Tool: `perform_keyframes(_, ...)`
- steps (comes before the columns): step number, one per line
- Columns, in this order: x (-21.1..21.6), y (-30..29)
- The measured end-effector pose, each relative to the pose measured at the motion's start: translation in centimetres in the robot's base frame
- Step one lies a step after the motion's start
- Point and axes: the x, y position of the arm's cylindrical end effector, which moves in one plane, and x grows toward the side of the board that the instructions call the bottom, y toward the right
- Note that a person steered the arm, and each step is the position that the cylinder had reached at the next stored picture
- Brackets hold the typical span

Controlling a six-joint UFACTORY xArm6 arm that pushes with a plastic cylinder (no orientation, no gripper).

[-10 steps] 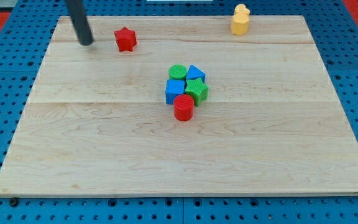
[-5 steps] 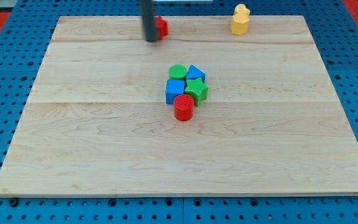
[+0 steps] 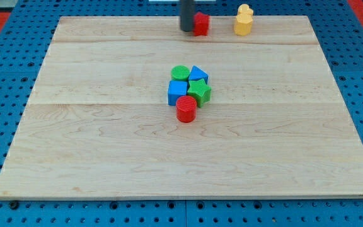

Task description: Move the red star to the left of the yellow hexagon

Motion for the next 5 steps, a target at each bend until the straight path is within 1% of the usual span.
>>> perform_keyframes(1,-0.3,-2.7)
perform_keyframes(2,-1.5,-0.7)
perform_keyframes(3,1.2,0.7)
perform_keyframes(4,2.6,-5.5)
perform_keyframes(5,6.4,-15.5)
